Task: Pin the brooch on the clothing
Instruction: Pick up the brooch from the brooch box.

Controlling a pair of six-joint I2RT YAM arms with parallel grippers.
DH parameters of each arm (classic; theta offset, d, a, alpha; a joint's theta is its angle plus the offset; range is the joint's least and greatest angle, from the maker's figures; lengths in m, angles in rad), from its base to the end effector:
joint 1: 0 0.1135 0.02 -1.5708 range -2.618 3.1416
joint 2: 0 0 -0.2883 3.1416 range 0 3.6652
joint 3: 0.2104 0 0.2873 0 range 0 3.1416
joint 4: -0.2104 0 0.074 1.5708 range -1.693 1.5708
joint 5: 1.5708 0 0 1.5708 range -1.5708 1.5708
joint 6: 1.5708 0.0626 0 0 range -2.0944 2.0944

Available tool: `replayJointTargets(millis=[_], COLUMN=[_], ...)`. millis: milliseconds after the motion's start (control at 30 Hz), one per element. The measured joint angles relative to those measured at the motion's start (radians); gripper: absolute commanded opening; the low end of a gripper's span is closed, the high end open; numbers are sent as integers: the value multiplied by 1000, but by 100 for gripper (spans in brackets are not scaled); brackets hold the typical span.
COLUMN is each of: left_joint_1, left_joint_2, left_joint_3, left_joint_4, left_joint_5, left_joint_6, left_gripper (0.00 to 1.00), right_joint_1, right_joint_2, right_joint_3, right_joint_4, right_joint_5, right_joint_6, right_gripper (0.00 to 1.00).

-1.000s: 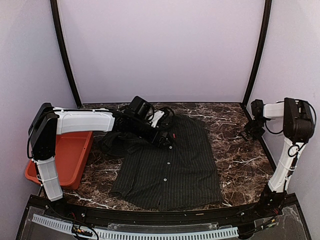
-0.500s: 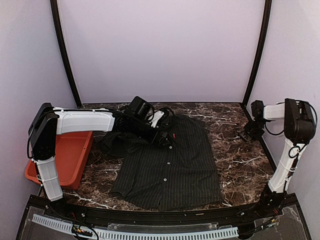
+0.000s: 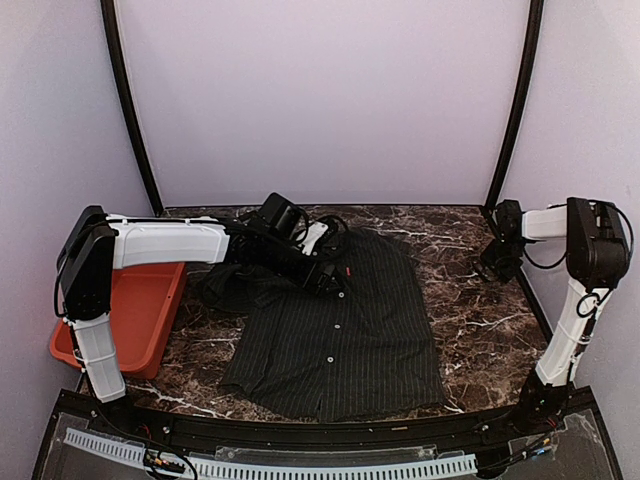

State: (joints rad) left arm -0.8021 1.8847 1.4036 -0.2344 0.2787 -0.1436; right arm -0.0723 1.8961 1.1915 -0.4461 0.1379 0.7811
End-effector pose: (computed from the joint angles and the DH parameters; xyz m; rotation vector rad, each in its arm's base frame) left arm 0.3263 -0.3621 0.2229 0.9144 2.2052 -0.7920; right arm 0.4188 -0.0390 0.1262 1.1539 2.4421 0.0249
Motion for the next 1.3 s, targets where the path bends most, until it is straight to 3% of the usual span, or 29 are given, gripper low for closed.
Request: replayJointTargets(millis=[267, 733, 1300], left_joint_1=[0, 0, 0], left_joint_2=[0, 0, 0], left_joint_3=[0, 0, 0], left_joint_4=[0, 0, -1], left_joint_5=[-1, -2, -7], left_joint_6=[0, 0, 0], left_gripper=[99, 99, 99], right_joint_1=[9, 13, 25], right_joint_2=[2, 6, -23], right_joint_3=[1, 6, -16], right_joint_4=[-5, -23, -41], right_joint_5=[2, 24, -19], right_joint_6=[-7, -11, 3], right_gripper=[58, 43, 38])
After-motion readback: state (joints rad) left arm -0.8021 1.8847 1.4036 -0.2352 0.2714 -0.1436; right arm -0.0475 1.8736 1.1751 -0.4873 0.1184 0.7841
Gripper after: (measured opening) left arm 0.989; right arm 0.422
